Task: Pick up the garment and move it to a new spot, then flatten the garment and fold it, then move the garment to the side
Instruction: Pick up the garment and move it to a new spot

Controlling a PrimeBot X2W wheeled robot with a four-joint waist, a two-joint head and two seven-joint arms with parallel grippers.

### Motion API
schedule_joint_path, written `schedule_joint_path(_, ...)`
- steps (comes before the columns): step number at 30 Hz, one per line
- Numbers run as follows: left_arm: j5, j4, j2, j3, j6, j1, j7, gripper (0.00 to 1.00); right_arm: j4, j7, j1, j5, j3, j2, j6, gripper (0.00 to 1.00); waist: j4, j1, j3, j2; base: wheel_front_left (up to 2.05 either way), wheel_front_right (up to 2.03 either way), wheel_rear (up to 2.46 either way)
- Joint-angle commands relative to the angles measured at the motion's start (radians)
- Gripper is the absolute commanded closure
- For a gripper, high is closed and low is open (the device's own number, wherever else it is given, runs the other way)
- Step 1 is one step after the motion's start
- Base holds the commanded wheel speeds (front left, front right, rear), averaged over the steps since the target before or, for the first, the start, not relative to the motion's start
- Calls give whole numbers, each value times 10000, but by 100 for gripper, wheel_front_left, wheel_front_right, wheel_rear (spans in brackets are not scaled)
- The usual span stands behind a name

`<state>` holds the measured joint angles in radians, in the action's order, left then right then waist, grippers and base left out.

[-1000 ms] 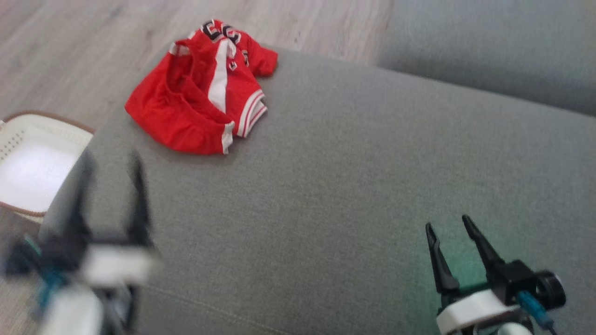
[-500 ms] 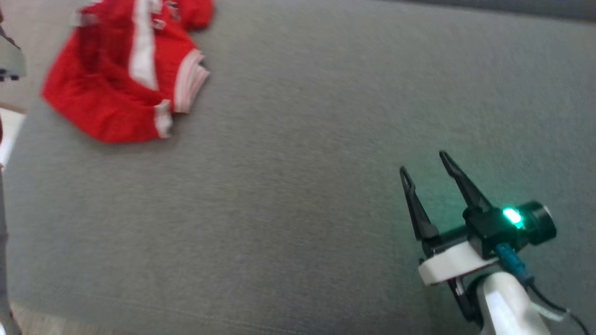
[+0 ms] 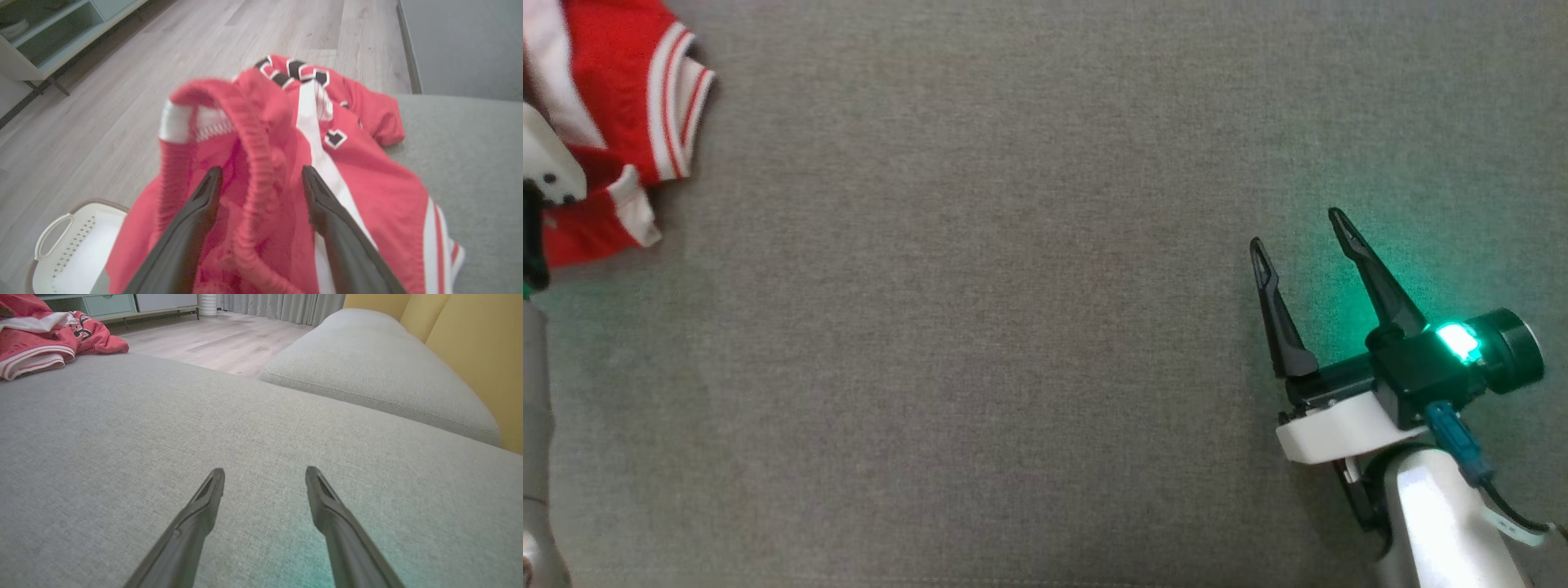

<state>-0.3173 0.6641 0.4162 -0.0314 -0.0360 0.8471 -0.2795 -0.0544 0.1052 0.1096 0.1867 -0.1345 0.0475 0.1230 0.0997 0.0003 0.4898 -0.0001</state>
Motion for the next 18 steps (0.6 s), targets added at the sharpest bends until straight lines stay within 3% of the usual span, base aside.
schedule_joint_path(1,-55,-9,518,355,-130,355,106,0,-385,45,-20,27,-225,27,77,0,-131,-3,221,1,0,0,0)
schedule_joint_path(2,-53,121,502,334,-130,363,162,0,-394,51,-37,-1,-236,27,77,0,-122,-3,232,1,0,0,0)
schedule_joint_path(3,-95,216,479,360,-121,400,289,11,-399,63,-45,-32,-249,27,77,0,-111,-3,235,1,0,0,0)
schedule_joint_path(4,-139,290,456,398,-120,450,450,47,-395,74,-50,-55,-252,27,77,0,-96,-3,224,1,0,0,0)
schedule_joint_path(6,-73,394,482,358,-134,550,767,95,-350,102,-61,-87,-241,27,77,0,-42,-3,141,1,0,0,0)
schedule_joint_path(7,-41,455,507,334,-131,598,891,100,-300,126,-61,-95,-253,27,77,0,-21,-3,63,1,0,0,0)
schedule_joint_path(18,368,16,919,-340,606,1277,1648,100,503,459,-212,-648,-459,27,77,0,-45,-3,-1854,1,0,0,0)
